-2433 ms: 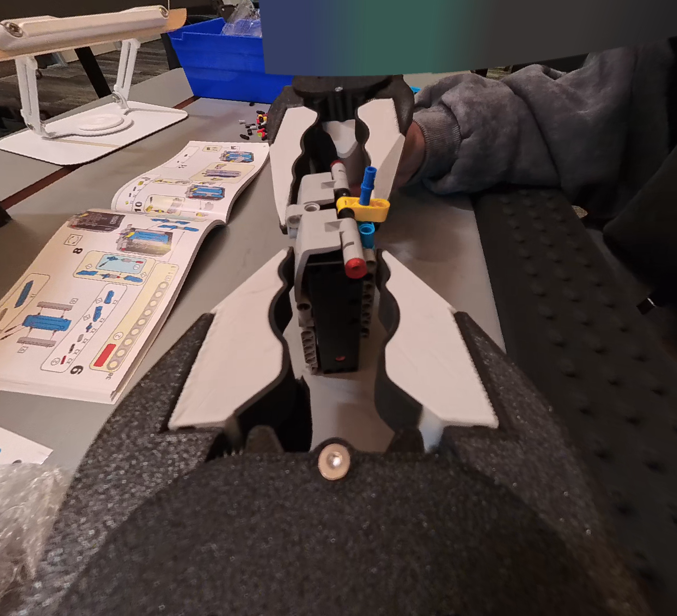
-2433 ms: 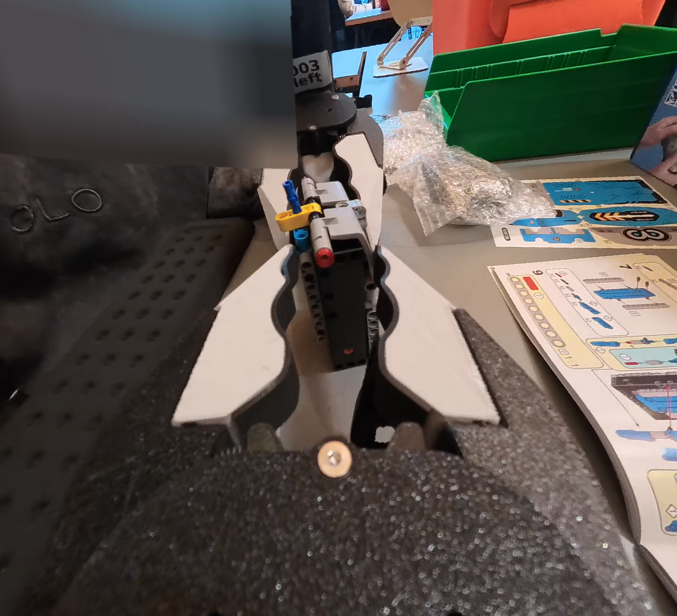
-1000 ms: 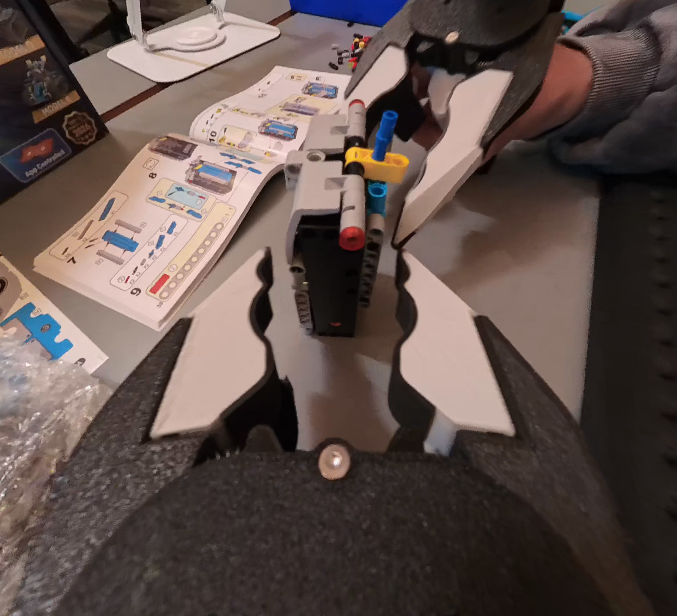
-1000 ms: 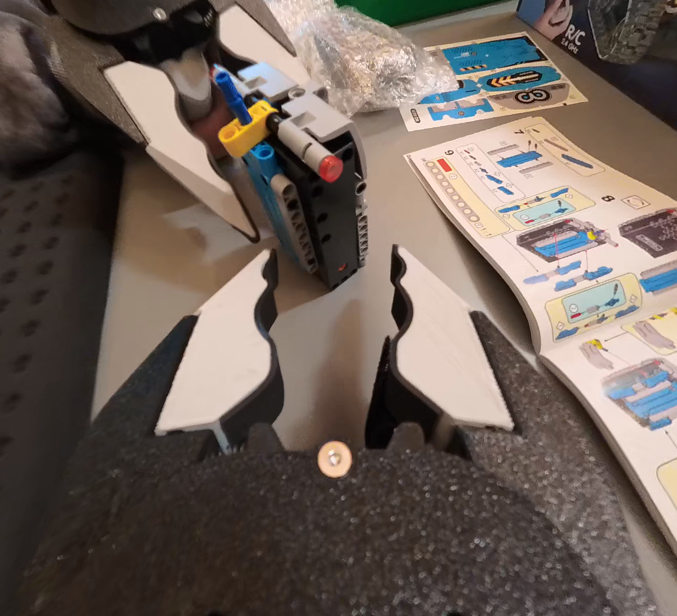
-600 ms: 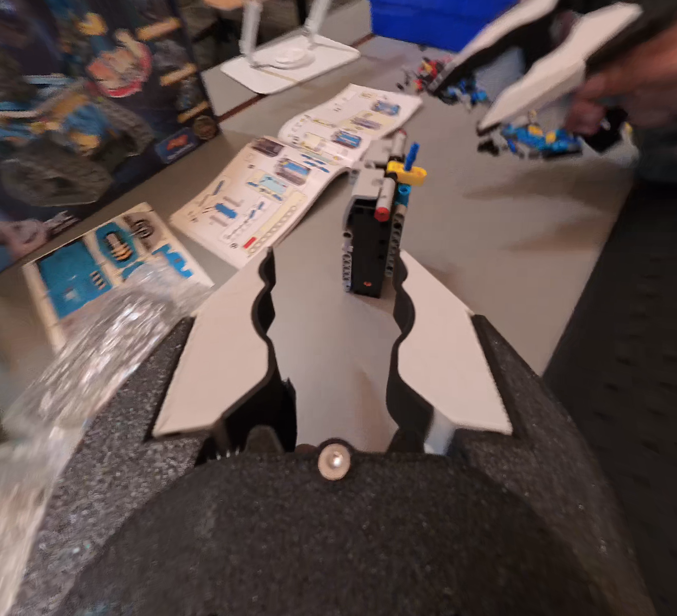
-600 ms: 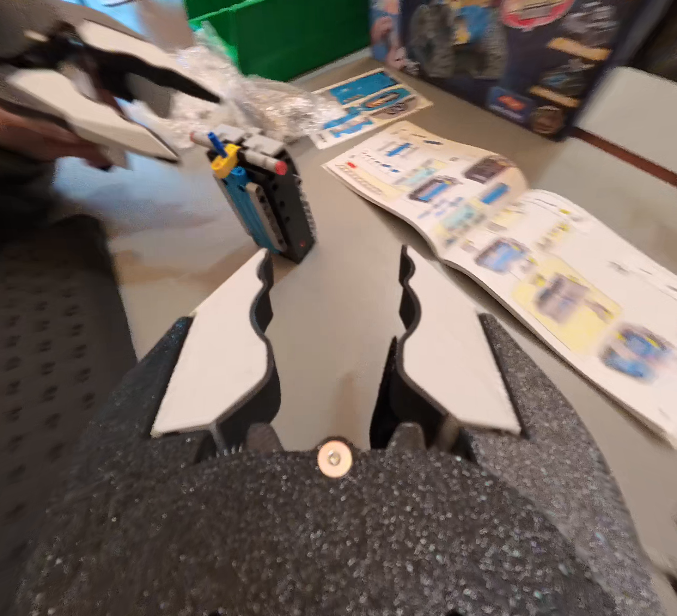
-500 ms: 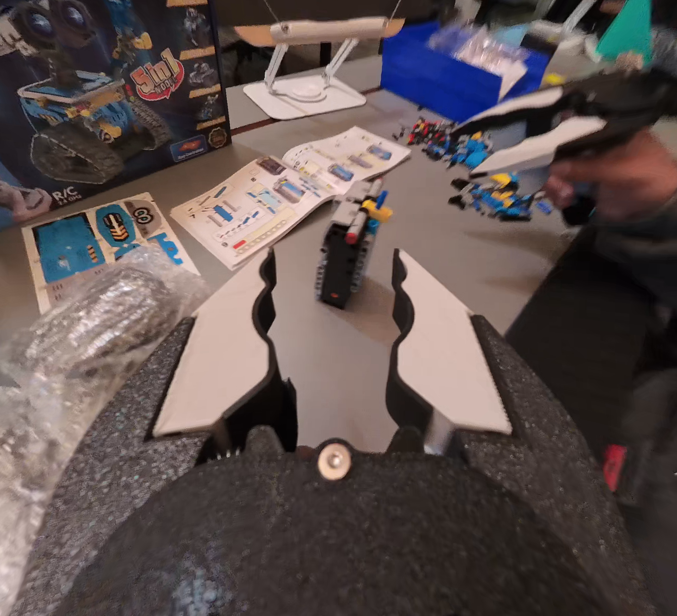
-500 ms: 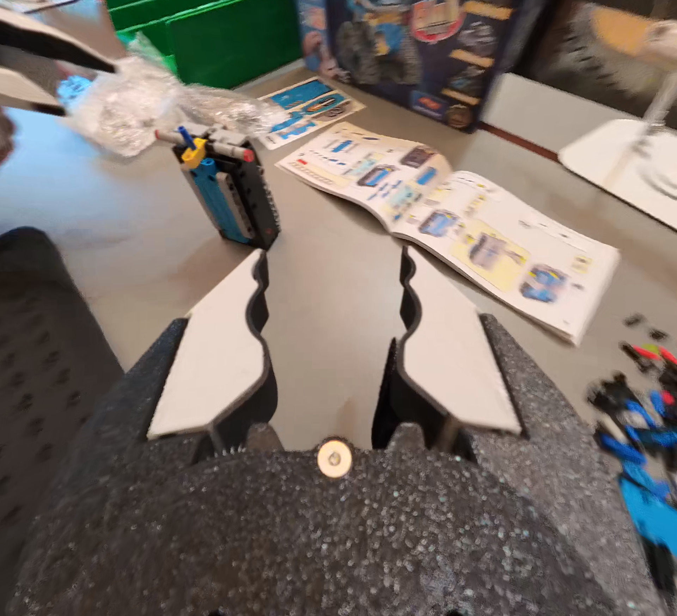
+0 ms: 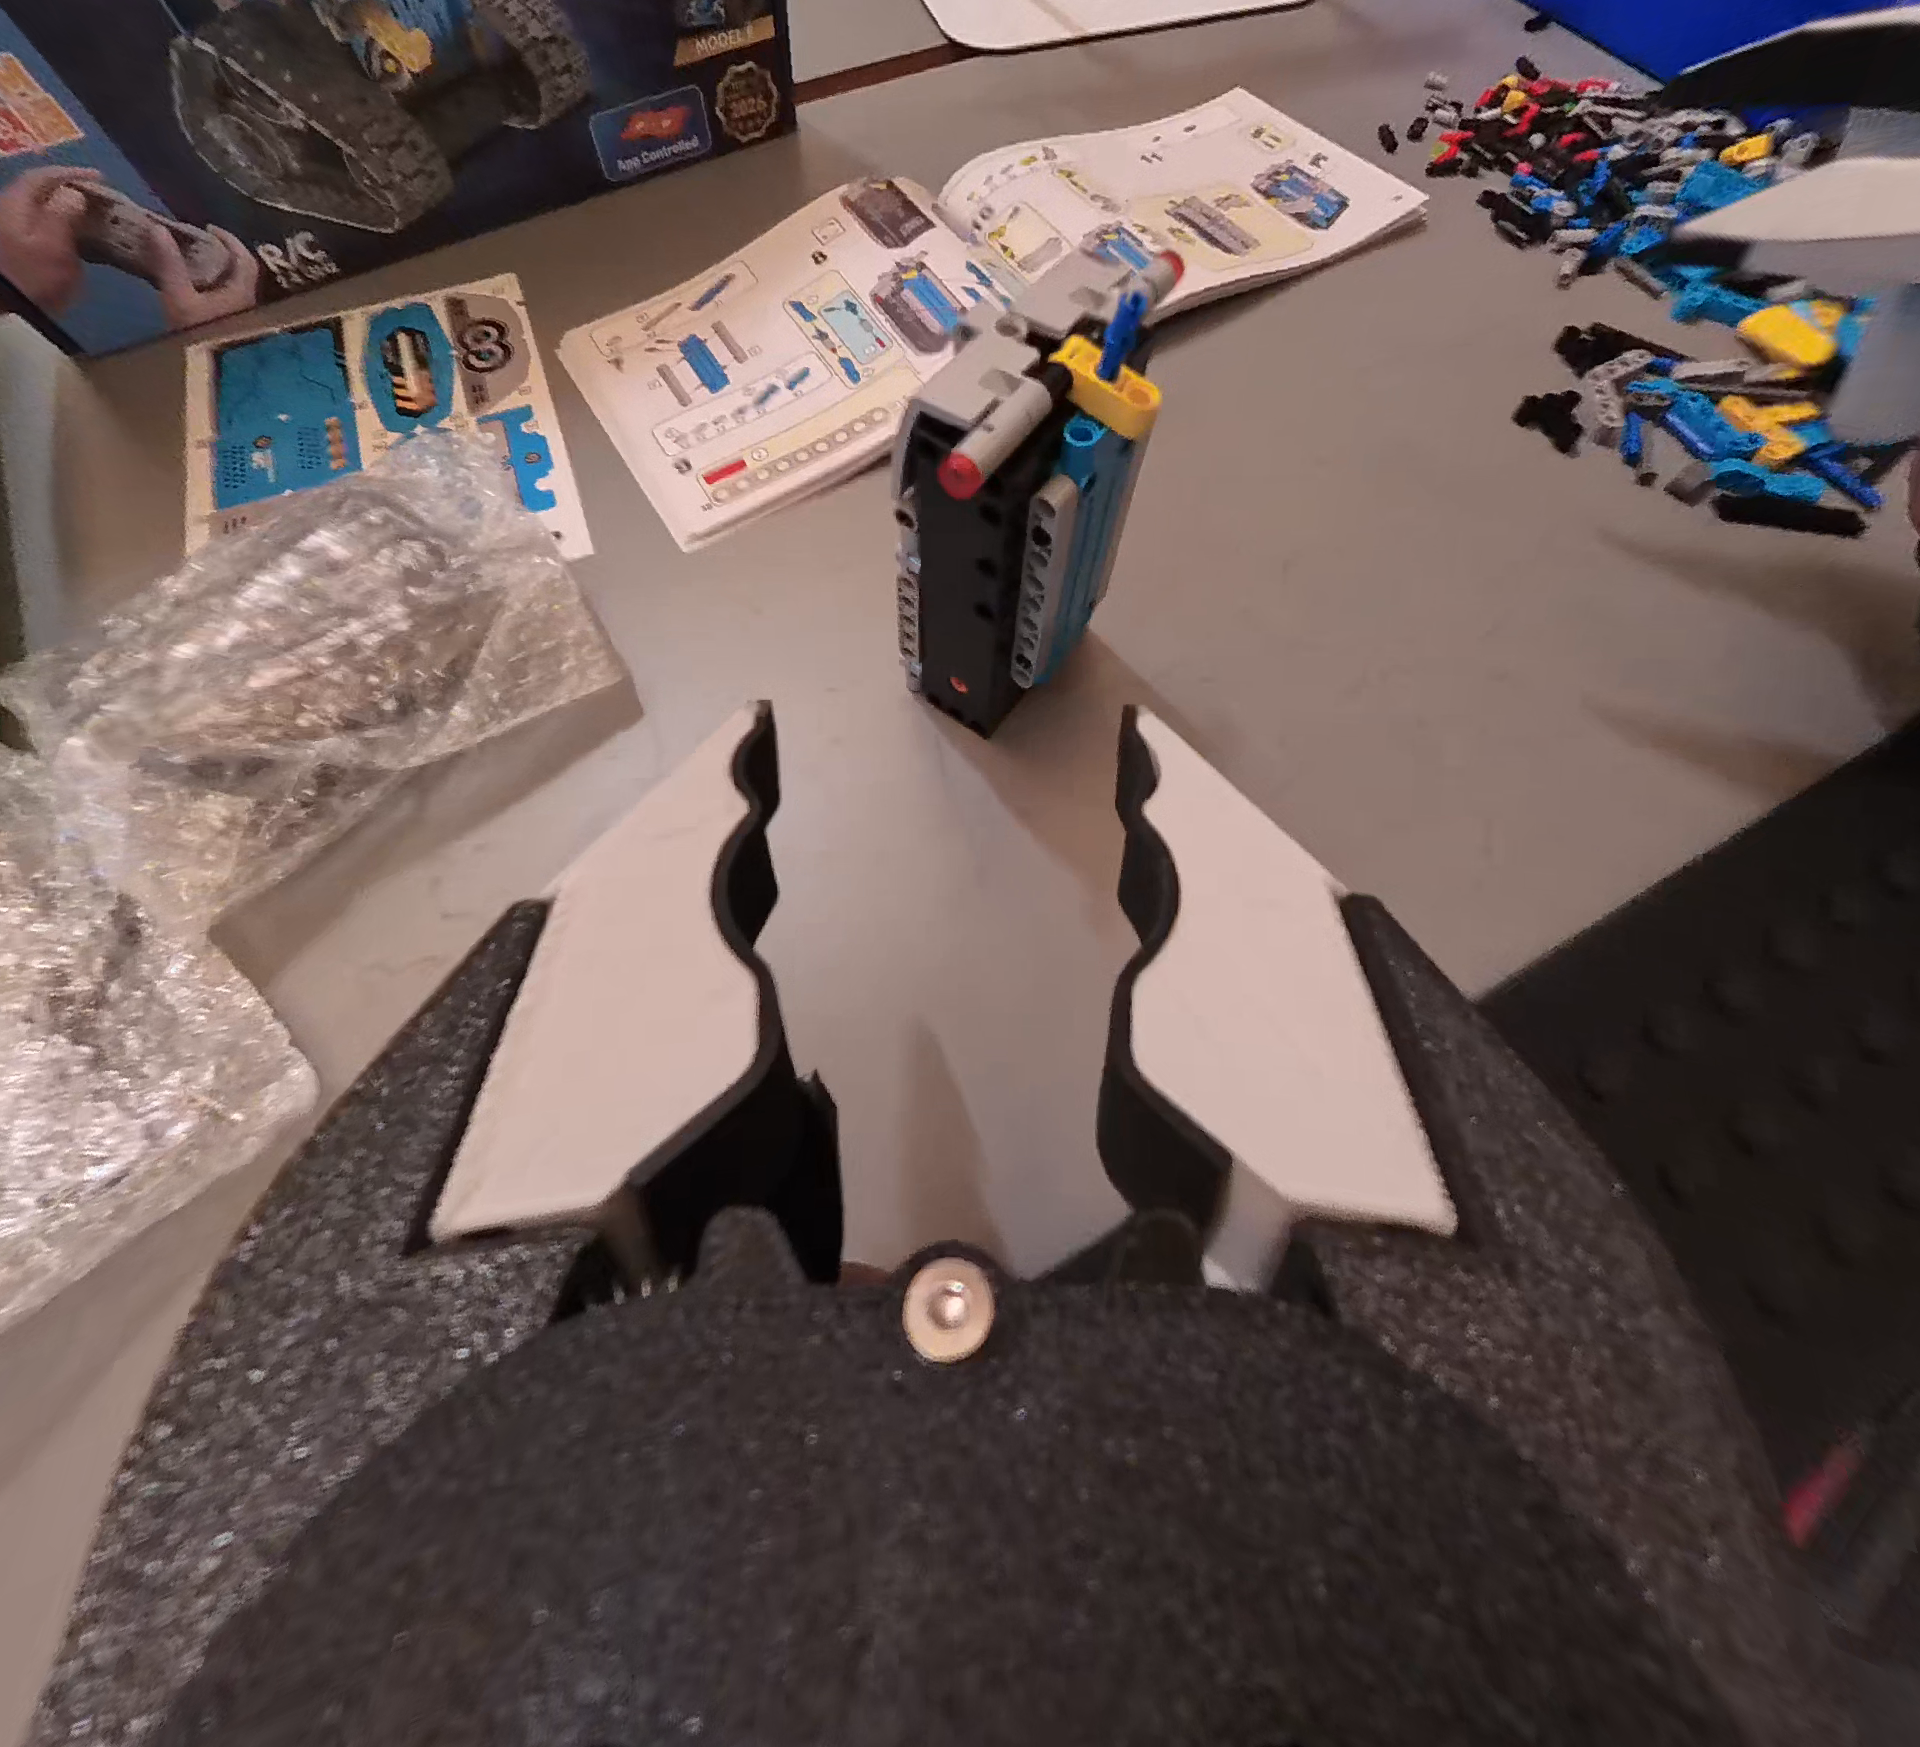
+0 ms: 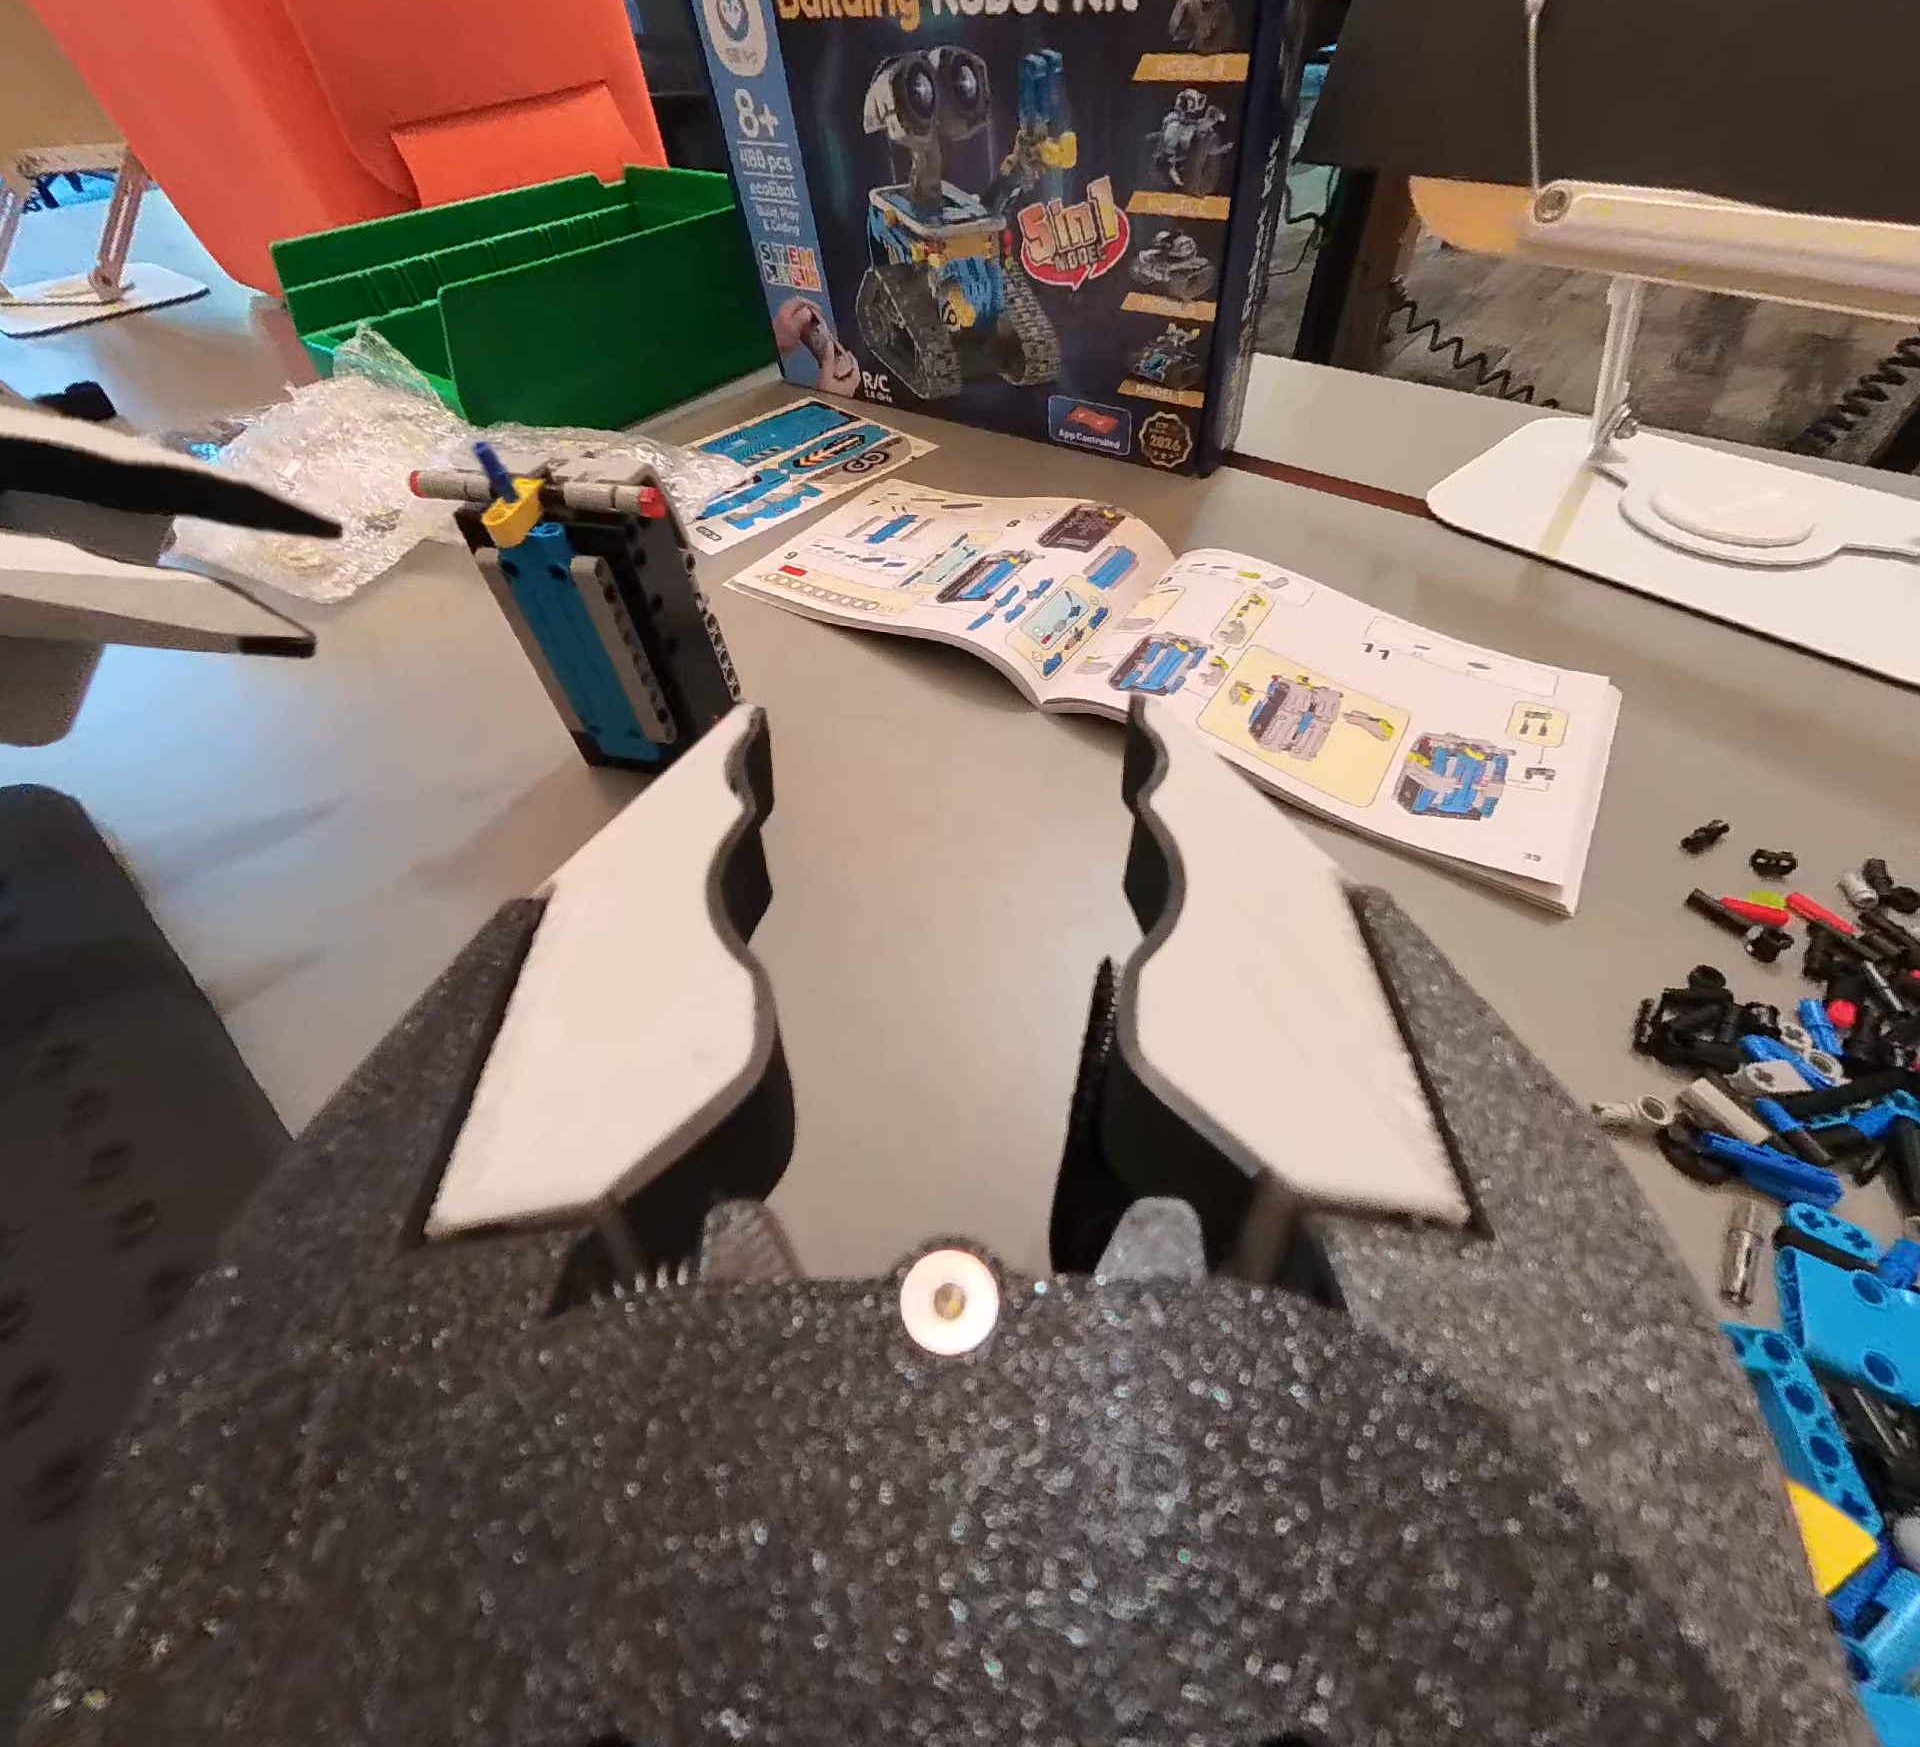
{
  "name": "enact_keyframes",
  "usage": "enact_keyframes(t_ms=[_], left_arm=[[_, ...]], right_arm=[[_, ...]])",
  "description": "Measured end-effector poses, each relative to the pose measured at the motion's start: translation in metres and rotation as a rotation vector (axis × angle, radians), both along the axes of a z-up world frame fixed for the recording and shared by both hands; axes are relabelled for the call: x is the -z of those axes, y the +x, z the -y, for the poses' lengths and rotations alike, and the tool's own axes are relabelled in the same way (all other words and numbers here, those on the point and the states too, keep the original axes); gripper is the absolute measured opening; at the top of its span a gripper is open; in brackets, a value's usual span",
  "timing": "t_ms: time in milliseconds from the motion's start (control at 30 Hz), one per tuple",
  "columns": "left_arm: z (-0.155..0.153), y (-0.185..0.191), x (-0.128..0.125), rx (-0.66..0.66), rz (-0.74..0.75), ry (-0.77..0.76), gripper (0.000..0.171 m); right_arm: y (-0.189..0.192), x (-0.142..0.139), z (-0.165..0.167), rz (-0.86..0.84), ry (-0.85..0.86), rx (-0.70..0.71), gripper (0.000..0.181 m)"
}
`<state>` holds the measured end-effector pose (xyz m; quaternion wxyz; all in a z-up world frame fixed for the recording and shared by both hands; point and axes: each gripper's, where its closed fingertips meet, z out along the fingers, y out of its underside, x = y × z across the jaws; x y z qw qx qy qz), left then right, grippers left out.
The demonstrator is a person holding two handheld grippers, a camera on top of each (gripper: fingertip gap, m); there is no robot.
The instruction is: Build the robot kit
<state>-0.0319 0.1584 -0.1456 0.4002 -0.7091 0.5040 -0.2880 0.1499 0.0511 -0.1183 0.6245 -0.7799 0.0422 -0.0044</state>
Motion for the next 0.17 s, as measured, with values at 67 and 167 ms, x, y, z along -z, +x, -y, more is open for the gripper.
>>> enact_keyframes(t_ms=[67,167], left_arm=[[-0.015,0.002,-0.007,-0.069,-0.027,0.131,0.07],[-0.056,-0.007,-0.016,-0.25,-0.217,0.432,0.071]], right_arm=[[-0.011,-0.007,0.0,0.042,0.015,-0.031,0.057],[-0.079,-0.042,0.001,0.151,0.101,-0.202,0.029]])
